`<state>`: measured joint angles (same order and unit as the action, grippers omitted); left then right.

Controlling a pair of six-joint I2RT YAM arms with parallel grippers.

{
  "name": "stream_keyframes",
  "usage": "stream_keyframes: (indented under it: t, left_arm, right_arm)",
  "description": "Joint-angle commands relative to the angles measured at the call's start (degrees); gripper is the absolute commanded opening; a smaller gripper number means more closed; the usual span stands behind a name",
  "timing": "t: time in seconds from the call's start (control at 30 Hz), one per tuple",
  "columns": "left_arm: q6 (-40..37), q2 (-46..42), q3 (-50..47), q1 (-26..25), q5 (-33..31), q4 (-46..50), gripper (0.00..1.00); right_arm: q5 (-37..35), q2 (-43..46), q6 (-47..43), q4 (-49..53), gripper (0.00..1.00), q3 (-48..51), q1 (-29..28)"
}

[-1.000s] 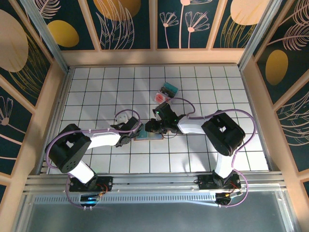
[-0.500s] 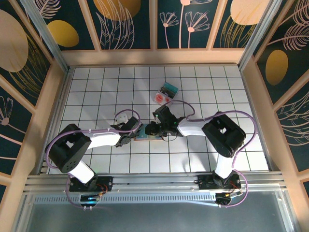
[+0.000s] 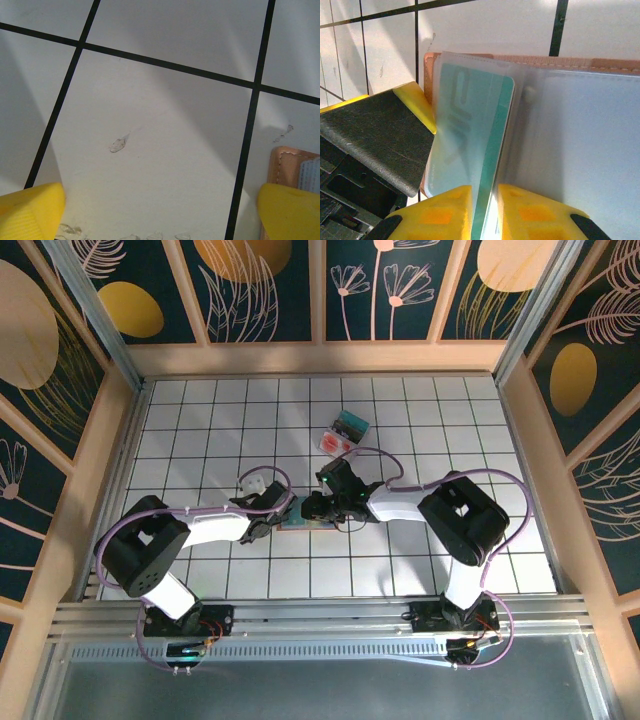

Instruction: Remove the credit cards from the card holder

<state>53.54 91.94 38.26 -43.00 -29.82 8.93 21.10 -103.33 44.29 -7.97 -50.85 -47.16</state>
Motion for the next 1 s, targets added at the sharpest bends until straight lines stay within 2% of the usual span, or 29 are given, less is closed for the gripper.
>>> stream_keyframes:
  t: [0.0,0.3,0.97]
  left_arm:
    - [-1.4,3.7,-1.4,0.4,4.7,3.2,0.99]
    - [-1.5,3.9,-1.4,0.4,4.6,3.2,0.99]
    - [-1.4,4.0,-1.5,0.4,5.0,2.8,0.99]
  right_arm:
    - [0.0,1.4,0.5,-0.1,0.21,-0.4,-0.5]
    - [-2.2,2.5,-0.1,2.0,0.22,-1.1,-0.4]
    - [0.1,0.6,1.0,-1.4,0.22,-1.4,-0.2]
